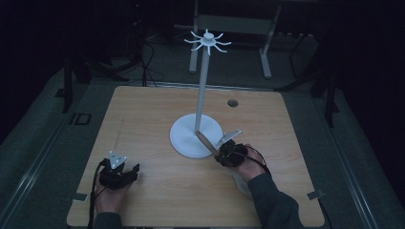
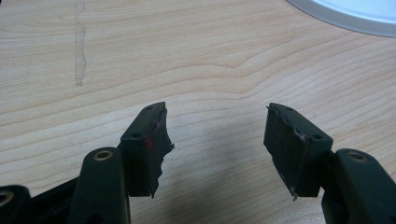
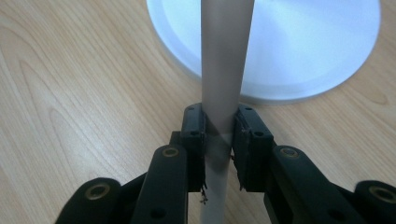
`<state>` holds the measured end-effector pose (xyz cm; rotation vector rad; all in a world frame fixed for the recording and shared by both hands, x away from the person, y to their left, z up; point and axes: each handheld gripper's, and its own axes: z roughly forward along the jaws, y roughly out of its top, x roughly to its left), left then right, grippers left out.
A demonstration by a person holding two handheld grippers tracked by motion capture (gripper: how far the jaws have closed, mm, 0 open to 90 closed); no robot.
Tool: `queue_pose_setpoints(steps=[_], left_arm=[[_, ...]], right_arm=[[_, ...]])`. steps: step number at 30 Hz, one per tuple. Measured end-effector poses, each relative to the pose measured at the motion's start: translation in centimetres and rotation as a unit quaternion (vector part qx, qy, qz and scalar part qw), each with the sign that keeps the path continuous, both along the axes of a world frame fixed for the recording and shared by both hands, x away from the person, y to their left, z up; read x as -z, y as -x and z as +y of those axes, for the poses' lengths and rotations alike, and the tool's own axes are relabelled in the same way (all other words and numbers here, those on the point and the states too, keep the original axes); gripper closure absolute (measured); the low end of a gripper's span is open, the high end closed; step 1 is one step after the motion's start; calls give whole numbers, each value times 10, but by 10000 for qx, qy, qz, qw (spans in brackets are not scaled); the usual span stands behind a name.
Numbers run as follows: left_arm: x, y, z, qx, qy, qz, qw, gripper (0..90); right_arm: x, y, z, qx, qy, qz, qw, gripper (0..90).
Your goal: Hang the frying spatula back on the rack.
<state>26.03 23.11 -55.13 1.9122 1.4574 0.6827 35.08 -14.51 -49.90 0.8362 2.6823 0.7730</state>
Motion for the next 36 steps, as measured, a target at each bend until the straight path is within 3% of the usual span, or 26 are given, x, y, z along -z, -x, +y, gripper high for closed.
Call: queue_pose_setpoints(steps=[19, 36], left_arm=[[0, 0, 0, 0, -18, -23, 10000, 401], [0, 0, 0, -6, -29, -31, 10000, 401]], right_arm=[[-22, 3, -13, 83, -487, -375, 9981, 756], [-43, 5, -26, 219, -1007, -804, 9914, 757]])
